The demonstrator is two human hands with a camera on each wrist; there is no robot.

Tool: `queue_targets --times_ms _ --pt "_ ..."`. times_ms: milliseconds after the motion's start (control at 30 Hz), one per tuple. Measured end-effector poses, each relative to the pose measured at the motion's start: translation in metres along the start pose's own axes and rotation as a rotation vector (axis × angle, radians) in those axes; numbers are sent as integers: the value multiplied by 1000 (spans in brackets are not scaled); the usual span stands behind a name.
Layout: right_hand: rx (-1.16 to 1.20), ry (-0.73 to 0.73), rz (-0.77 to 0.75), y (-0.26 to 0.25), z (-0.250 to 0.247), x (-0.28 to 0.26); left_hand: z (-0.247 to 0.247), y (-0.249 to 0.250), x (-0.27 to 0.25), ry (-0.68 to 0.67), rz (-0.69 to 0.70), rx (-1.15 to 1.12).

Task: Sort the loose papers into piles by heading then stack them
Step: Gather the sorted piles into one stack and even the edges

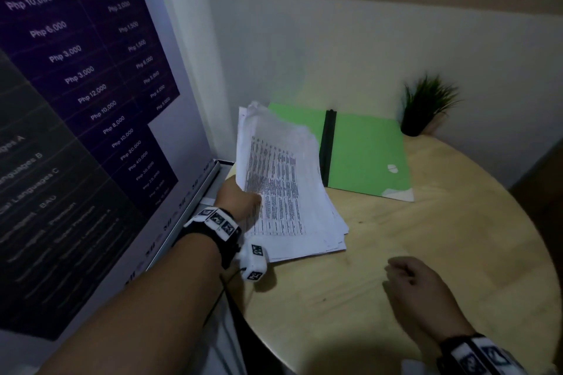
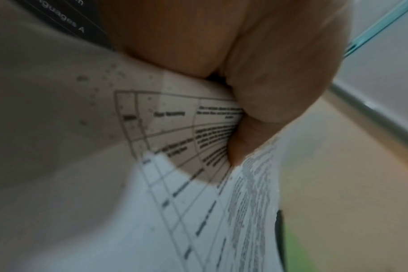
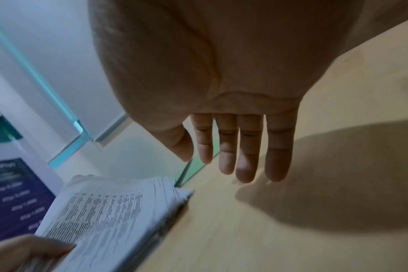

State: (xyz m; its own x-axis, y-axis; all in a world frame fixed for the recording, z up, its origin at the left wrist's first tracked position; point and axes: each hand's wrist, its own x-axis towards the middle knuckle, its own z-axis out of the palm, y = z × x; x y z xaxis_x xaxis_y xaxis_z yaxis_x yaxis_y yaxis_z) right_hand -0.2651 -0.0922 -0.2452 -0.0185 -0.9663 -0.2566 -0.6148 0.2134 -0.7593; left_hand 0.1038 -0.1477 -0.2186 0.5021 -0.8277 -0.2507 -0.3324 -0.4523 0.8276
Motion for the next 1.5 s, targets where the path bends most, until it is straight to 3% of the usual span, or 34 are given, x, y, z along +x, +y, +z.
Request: queue_targets --times_ms 133,267,367,500,600,667,833,967,1167,1367,1500 --pt "400 8 -11 -35 -29 -2 -12 31 -52 -68 218 -203" --pt "578 13 -166 -61 -62 -8 -11 56 -106 -224 349 -339" --pt "567 98 -264 -78 -83 -10 5 66 -133 -306 397 -388" --pt "710 251 -278 -72 -88 -22 40 59 -145 -215 446 -226" --pt "667 297 -310 -68 -71 -38 63 42 -145 -93 355 -209" --pt "611 335 -361 -73 -55 -47 70 40 -149 -82 336 -297" --pt "612 461 -462 -84 -44 -50 59 49 -151 -74 468 -422" --pt "602 389 -407 -64 -38 -38 47 48 -143 -195 503 -476" --pt "661 212 -246 -51 -38 -22 44 39 -126 -181 560 -504" --pt "547 221 -241 -57 -35 -21 58 51 -134 -169 638 -474" --pt "559 337 -395 -80 -35 -33 64 68 -148 -55 740 -486"
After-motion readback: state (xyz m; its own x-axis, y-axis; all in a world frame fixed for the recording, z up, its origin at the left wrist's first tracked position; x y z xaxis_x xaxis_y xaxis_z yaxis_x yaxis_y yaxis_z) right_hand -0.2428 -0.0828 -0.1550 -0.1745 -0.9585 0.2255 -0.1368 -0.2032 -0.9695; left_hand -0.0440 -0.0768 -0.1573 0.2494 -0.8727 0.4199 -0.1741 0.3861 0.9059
